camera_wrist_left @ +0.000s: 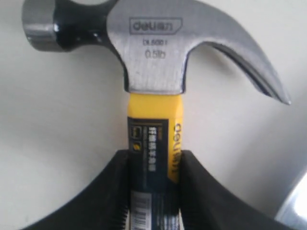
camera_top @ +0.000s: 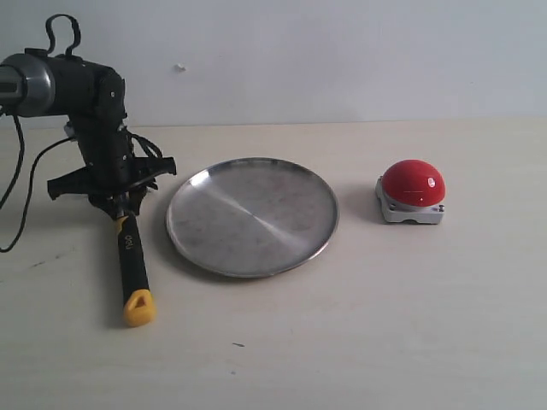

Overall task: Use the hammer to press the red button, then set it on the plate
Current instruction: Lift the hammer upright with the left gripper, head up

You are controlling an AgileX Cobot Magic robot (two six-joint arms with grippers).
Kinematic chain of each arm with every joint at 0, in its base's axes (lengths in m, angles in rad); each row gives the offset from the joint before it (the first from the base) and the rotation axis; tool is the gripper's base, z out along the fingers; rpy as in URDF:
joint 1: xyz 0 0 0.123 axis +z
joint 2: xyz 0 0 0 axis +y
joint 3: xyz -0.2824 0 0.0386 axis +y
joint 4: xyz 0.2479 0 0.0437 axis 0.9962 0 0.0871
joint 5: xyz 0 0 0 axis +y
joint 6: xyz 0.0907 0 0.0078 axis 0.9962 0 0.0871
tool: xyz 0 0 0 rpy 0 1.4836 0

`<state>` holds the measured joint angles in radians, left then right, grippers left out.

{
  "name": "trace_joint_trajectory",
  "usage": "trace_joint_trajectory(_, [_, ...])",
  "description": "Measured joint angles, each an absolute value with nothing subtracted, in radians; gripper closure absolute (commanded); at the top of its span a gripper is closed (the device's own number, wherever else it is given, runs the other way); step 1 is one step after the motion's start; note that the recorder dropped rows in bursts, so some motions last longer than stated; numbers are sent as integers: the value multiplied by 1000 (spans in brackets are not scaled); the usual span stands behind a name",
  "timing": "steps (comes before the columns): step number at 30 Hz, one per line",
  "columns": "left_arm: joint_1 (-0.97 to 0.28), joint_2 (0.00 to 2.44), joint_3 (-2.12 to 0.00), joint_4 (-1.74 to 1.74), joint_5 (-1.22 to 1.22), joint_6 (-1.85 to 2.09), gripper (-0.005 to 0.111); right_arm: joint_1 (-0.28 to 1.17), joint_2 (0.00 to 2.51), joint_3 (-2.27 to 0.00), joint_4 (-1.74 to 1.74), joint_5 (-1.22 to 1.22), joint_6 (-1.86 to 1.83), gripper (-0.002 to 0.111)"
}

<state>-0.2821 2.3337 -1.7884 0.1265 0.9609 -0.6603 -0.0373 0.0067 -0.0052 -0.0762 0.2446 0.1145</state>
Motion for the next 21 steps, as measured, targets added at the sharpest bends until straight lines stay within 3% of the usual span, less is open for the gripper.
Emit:
trace_joint_trajectory(15, [-289,2182,-1788,159,959,-558,107,-37,7,-5,-76,245,114,108])
trace_joint_trajectory(21, [-289,2087,-1692,159,919,-456,107,-37,7,-5,-76,245,114,108])
